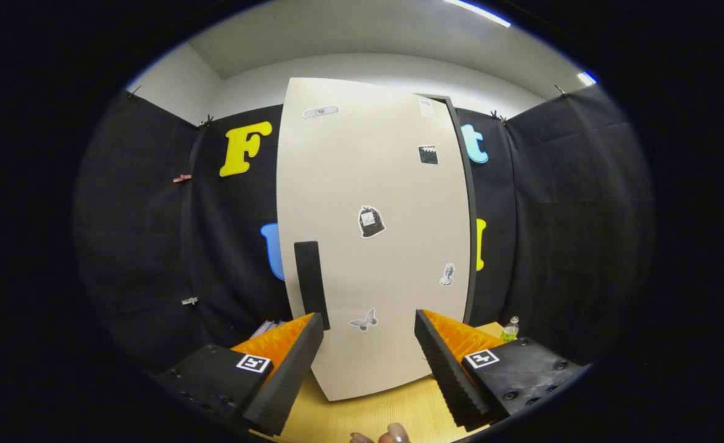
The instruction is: Open the shoe cabinet door, grab the shoes and put them into the shoe cabinet, then close the shoe cabinet door.
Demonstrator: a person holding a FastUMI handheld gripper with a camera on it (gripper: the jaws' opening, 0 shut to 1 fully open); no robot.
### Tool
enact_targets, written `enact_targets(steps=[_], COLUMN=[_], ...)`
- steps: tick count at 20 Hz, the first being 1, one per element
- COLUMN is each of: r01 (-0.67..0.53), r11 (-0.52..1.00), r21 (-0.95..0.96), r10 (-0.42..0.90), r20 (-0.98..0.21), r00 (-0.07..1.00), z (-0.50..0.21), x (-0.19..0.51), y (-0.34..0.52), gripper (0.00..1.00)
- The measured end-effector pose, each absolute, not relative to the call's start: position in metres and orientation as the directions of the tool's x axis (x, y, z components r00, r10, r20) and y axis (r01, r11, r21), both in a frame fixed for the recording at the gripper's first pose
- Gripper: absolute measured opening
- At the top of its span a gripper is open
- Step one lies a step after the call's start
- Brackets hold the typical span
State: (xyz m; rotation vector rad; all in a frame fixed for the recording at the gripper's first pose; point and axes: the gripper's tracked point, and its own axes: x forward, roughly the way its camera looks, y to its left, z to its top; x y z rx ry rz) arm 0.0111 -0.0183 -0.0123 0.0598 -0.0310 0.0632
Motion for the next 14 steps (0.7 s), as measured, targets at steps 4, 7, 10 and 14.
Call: enact_targets(steps=[4,7,10,14], r01=[-0.080,-0.078,-0.076,-0.065], r11=[0.994,0.994,0.995,0.997], r21=[0.080,0.071,0.063,0.050], r10=[0.075,0.073,0.070,0.060], r20=[0.062,0.077,0.092,0.101], r00=[0.995,0.994,0.993,0.993], z=[-0.001,0.004,0.006,0.003], x=[0.013,0.014,0.012,0.014], y=[-0.019,-0.022,-0.023,-0.027], gripper=[0.98,0.98,0.98,0.98])
